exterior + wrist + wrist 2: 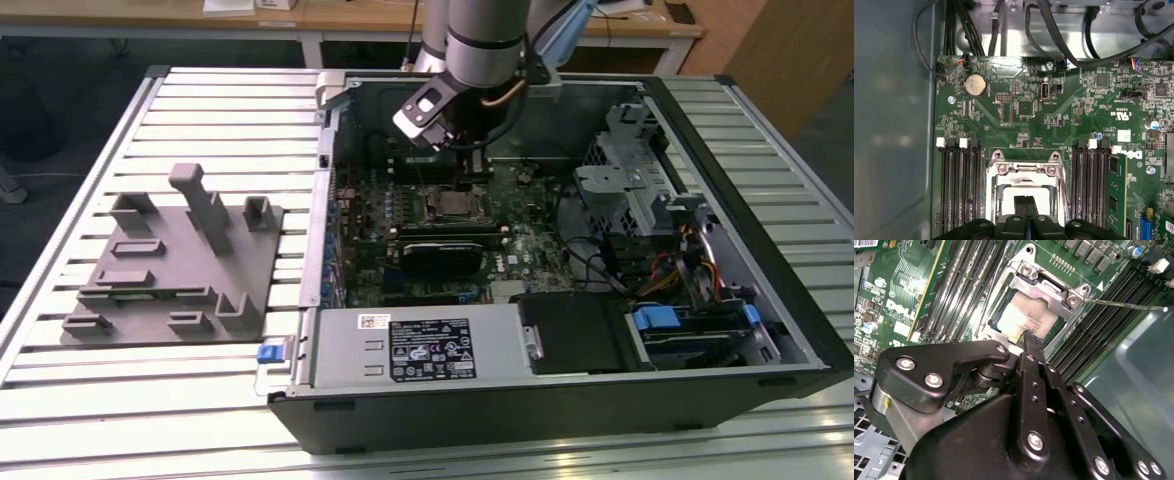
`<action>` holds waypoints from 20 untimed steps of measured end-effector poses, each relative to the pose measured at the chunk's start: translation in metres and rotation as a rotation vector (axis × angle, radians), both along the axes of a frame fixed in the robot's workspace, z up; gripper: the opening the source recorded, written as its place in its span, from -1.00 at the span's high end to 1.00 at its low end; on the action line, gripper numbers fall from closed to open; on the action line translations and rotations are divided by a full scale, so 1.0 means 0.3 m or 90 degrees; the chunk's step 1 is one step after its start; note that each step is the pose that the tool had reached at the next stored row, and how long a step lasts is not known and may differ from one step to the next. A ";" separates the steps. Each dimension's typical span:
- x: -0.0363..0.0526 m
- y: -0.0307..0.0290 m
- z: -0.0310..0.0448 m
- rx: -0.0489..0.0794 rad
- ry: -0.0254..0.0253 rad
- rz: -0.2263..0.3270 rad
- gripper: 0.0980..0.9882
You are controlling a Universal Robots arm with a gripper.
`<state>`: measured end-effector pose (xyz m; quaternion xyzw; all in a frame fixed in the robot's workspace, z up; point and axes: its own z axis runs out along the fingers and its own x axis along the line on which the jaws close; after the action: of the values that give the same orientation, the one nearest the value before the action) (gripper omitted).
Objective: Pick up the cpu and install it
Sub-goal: 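Close the cpu cover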
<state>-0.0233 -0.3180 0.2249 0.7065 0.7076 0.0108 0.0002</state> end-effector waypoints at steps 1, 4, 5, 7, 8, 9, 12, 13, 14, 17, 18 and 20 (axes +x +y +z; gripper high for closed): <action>-0.002 0.000 -0.001 0.000 0.0000 0.000 0.98; -0.007 0.000 -0.005 0.000 0.0000 0.000 0.98; -0.008 0.000 -0.006 0.000 0.0000 0.000 0.98; -0.009 0.000 -0.008 0.000 0.0001 0.000 0.98; -0.011 0.000 -0.009 0.000 0.0001 0.000 0.98; -0.013 0.000 -0.010 0.000 0.0001 0.000 0.98; -0.022 0.000 -0.013 0.000 0.0001 0.000 0.98; -0.024 0.000 -0.014 0.000 0.0001 0.000 0.98; -0.026 0.000 -0.015 0.000 0.0002 0.000 0.98; -0.032 0.000 -0.018 0.000 0.0002 0.000 0.98; -0.033 0.000 -0.019 0.000 0.0001 0.000 0.98; -0.037 0.000 -0.020 0.000 0.0002 0.000 0.98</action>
<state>-0.0345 -0.3181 0.2189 0.7065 0.7076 0.0106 0.0002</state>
